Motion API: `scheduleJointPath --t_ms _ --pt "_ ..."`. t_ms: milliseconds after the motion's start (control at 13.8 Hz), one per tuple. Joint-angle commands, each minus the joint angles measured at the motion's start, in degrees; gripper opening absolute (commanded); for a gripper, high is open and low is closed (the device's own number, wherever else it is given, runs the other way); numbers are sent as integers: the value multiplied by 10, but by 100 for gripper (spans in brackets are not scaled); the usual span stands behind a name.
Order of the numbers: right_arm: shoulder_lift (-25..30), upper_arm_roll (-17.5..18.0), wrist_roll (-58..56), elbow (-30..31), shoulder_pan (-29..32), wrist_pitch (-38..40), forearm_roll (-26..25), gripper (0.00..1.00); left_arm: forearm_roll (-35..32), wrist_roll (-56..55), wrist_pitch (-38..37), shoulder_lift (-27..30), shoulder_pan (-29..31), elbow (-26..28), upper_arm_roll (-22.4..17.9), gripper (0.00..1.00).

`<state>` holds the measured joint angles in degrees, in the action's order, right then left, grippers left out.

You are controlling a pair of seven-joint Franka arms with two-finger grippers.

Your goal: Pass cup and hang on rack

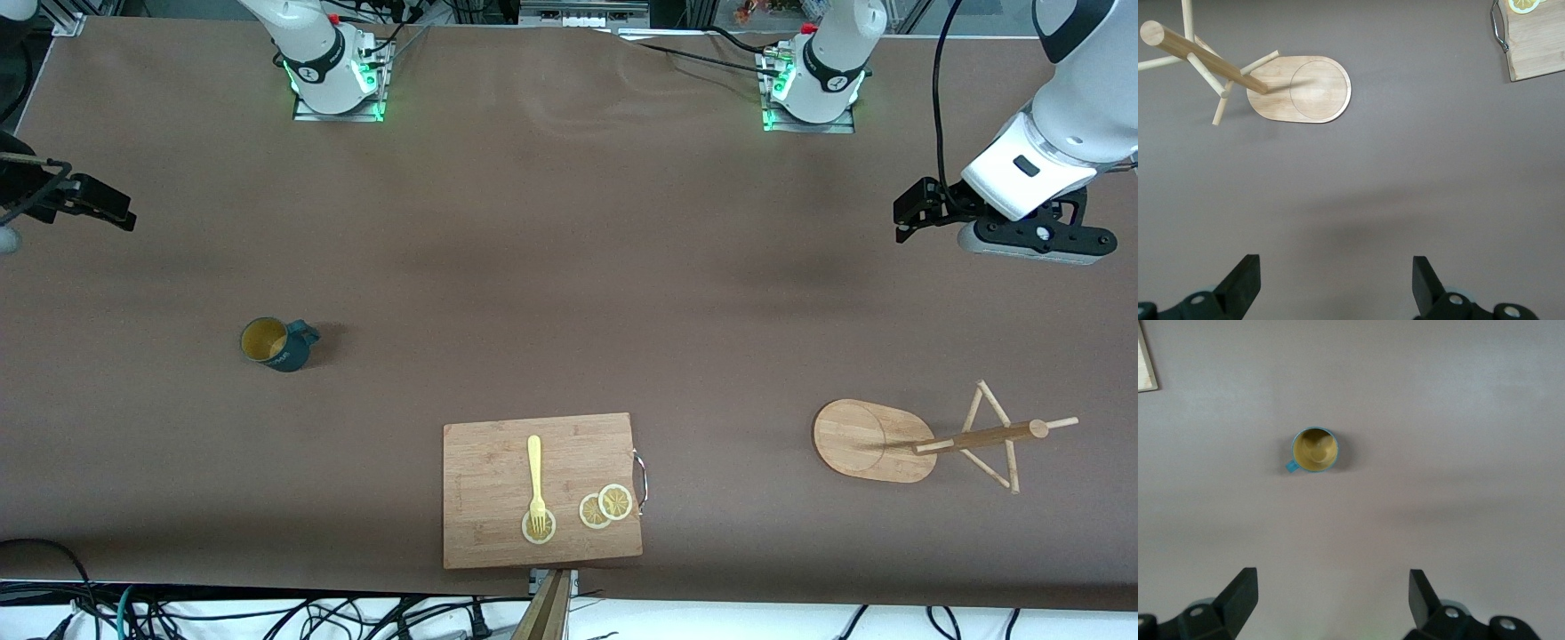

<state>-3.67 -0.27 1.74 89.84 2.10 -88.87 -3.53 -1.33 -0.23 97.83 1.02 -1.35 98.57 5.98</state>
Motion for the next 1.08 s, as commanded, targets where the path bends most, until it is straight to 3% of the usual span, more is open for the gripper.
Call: scheduleJointPath --t_ms 0,506,1011 --pt "-32 5 -2 -15 9 -1 -7 100 7 8 0 10 5 8 3 100" --pt "-112 4 -3 -13 17 -36 -11 100 7 8 1 10 5 8 3 100" --pt "-210 4 -9 -5 26 -125 -8 100 7 8 1 10 5 8 3 100"
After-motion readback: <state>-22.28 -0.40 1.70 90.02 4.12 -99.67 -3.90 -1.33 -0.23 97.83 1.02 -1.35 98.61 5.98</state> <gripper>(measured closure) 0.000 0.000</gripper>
